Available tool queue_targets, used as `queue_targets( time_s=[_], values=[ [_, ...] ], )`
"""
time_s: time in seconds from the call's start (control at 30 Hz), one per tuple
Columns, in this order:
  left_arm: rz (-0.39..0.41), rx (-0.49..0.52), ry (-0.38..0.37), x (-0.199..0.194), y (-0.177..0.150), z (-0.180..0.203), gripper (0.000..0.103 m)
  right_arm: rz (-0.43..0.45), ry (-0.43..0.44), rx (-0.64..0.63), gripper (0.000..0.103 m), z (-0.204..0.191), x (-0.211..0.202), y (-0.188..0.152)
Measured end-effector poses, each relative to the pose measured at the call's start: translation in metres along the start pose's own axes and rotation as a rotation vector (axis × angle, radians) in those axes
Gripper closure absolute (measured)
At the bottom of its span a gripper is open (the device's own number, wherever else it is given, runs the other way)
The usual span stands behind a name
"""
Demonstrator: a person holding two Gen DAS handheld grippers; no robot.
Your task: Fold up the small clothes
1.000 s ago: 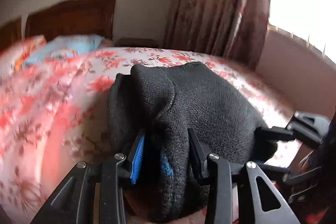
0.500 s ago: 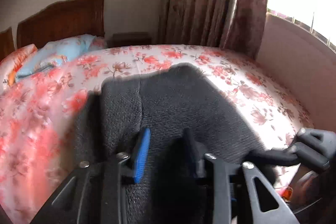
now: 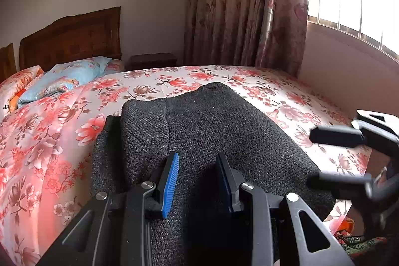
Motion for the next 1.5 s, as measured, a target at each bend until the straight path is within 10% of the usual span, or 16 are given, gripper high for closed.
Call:
queue_targets(
  time_s=[0.5,0.6,0.93,1.27,1.5],
  values=[
    [0.006,-0.001,0.032,-0.009,-0.002,0.003,0.071,-0.044,-0.041,0.053,0.014,0.055,0.042,0.026],
    [0.004,0.001,0.03,-0.01,-0.004,0.001,0.071,-0.134,0.011,0.069,0.0,0.064,0.083,0.021],
    [0.009,0.005,0.043,-0.012,-0.007,0.003,0.071,-0.163,0.092,0.162,0.0,0.074,0.114,0.029],
    [0.048,0.011,0.071,-0.048,-0.031,0.003,0.071,-0.015,0.087,0.108,0.0,0.024,0.007,0.017],
    [0.096,0.014,0.063,-0.038,-0.033,-0.001,0.071,-0.042,-0.078,-0.004,0.0,-0.013,0.01,-0.026]
  ],
)
Point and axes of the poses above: each gripper's, at about its wrist camera, not at the fingertips, and x roughly the way its jaws point, z to its right, y to its top, the point moved 10 cm from there along x, roughly the way its jaws point, and after that the axes turned 8 degrees about -z, right-handed, at the moved point
